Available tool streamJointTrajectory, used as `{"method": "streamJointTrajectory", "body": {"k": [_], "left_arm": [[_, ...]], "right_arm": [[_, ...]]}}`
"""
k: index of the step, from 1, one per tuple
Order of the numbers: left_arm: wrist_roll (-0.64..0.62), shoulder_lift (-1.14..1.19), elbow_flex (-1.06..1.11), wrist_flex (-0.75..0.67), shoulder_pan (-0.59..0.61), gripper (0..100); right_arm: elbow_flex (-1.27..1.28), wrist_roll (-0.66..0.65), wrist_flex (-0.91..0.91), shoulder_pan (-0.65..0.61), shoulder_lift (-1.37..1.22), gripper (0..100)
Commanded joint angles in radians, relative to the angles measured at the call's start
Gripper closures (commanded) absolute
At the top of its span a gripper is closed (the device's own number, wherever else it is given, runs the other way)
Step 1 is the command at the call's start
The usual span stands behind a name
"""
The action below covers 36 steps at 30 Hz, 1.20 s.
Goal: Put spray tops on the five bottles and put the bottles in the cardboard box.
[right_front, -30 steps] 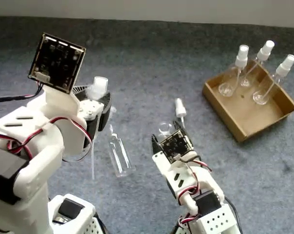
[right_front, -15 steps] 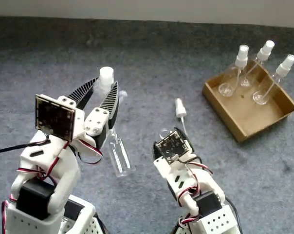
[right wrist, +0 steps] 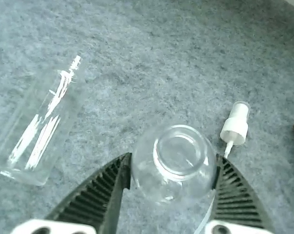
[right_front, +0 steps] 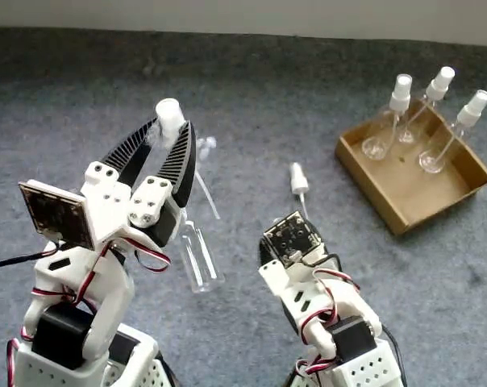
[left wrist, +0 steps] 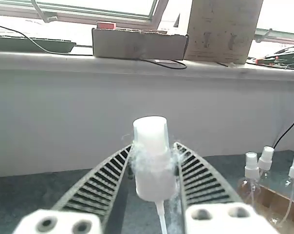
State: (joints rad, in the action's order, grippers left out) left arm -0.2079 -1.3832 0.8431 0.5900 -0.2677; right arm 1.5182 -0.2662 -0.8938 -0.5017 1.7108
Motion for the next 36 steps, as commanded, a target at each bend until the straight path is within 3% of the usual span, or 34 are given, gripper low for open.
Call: {"method": "streamJointTrajectory", "body": {"k": [1, 9, 19, 27, 36], "left_arm": [[-0.040, -0.007, -0.005, -0.020, 0.004, 100], [-0.038, -0.008, -0.005, -0.018, 0.005, 100], [-0.034, -0.018, 0.051, -0.017, 0.013, 100], [-0.034, -0.019, 0.111, -0.017, 0.143, 100], [-0.034, -0.019, 0.182, -0.018, 0.153, 100]], "right_arm": [[-0.122, 0.006, -0.007, 0.021, 0.005, 78.9], [-0.197, -0.003, 0.007, 0.101, -0.105, 78.9], [-0.194, -0.002, 0.314, 0.110, -0.588, 78.9], [-0.145, -0.002, 0.420, 0.111, -0.622, 78.9], [-0.031, -0.003, 0.585, 0.111, -0.628, 78.9]]}}
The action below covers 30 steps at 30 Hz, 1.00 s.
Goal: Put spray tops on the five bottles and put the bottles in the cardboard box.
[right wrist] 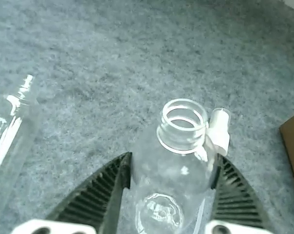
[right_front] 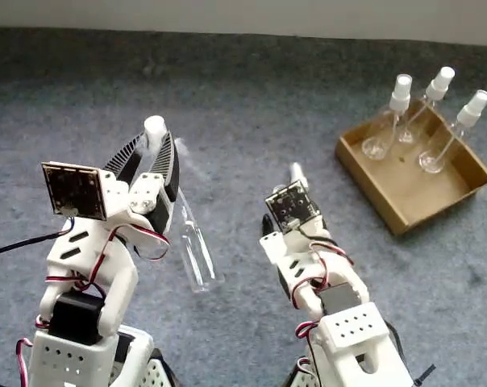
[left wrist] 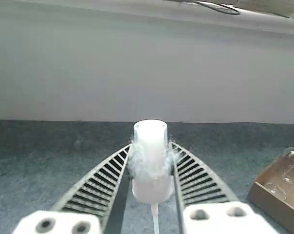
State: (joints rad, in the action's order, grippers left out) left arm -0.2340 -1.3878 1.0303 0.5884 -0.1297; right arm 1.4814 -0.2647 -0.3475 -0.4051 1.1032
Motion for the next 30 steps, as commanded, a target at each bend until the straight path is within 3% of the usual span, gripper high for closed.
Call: {"method": "streamJointTrajectory", "body": {"k": [1, 30], "left_arm": [[-0.008, -0.015, -0.004, -0.017, 0.015, 100], [-0.009, -0.015, -0.002, 0.038, 0.015, 100]], "right_arm": [[0.010, -0.005, 0.051, 0.015, -0.021, 78.9], [0.242, -0.008, 0.337, -0.041, -0.015, 78.9]]}}
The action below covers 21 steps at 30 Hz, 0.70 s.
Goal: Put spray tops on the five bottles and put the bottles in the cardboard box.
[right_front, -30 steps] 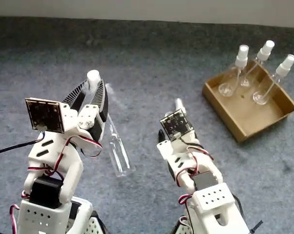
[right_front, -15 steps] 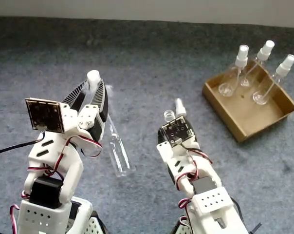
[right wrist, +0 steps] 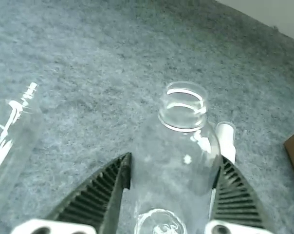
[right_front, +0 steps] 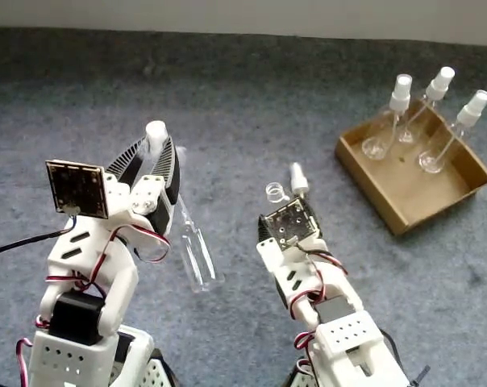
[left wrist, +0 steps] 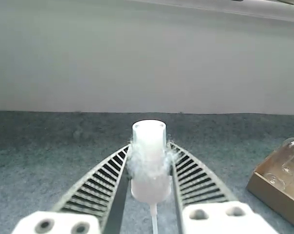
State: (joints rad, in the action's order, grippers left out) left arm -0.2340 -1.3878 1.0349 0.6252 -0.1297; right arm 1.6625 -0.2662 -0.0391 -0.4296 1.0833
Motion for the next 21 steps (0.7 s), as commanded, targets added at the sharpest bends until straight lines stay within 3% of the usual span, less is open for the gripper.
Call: {"method": "streamJointTrajectory", "body": {"k": [1, 11, 17, 21], "left_arm": [[-0.009, -0.015, -0.007, 0.002, 0.015, 100], [-0.012, -0.015, -0.007, -0.002, 0.013, 100], [-0.011, -0.005, -0.012, -0.003, -0.081, 100], [-0.009, -0.013, -0.012, -0.002, -0.082, 100]], "right_arm": [[0.059, -0.006, 0.028, -0.016, 0.007, 78.9], [0.031, -0.008, 0.005, 0.127, 0.007, 78.9], [-0.199, -0.002, -0.349, 0.125, 0.007, 78.9], [-0.321, -0.002, -0.458, 0.125, 0.001, 78.9]]}}
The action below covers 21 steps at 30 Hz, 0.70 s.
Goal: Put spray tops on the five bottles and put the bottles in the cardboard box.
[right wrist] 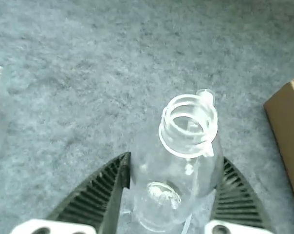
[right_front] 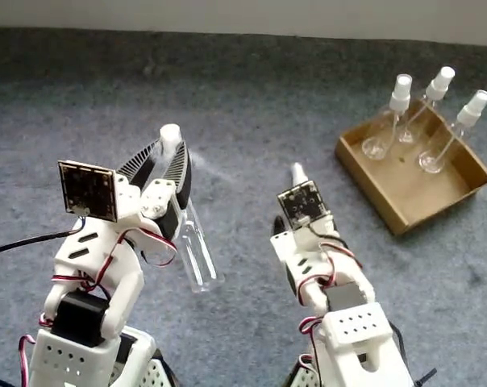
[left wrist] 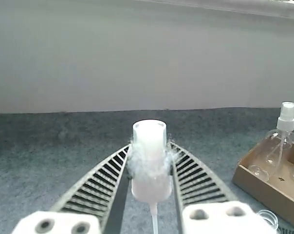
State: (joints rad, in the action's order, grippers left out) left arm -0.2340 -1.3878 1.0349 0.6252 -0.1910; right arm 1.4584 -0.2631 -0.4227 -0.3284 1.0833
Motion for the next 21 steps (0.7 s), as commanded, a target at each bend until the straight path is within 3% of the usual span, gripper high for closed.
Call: {"method": "streamJointTrajectory", "body": {"k": [1, 9, 16, 21], "left_arm": [[-0.009, -0.015, -0.013, 0.000, -0.019, 100], [-0.009, -0.015, -0.008, 0.002, -0.019, 100], [-0.009, -0.015, -0.007, 0.005, -0.019, 100], [-0.009, -0.015, -0.008, 0.086, -0.019, 100]], "right_arm": [[-0.145, -0.005, -0.105, 0.024, -0.001, 78.9], [-0.366, -0.005, -0.263, 0.030, -0.001, 78.9], [-0.280, -0.005, -0.260, 0.024, -0.001, 78.9], [-0.262, -0.006, -0.266, 0.022, -0.002, 78.9]]}}
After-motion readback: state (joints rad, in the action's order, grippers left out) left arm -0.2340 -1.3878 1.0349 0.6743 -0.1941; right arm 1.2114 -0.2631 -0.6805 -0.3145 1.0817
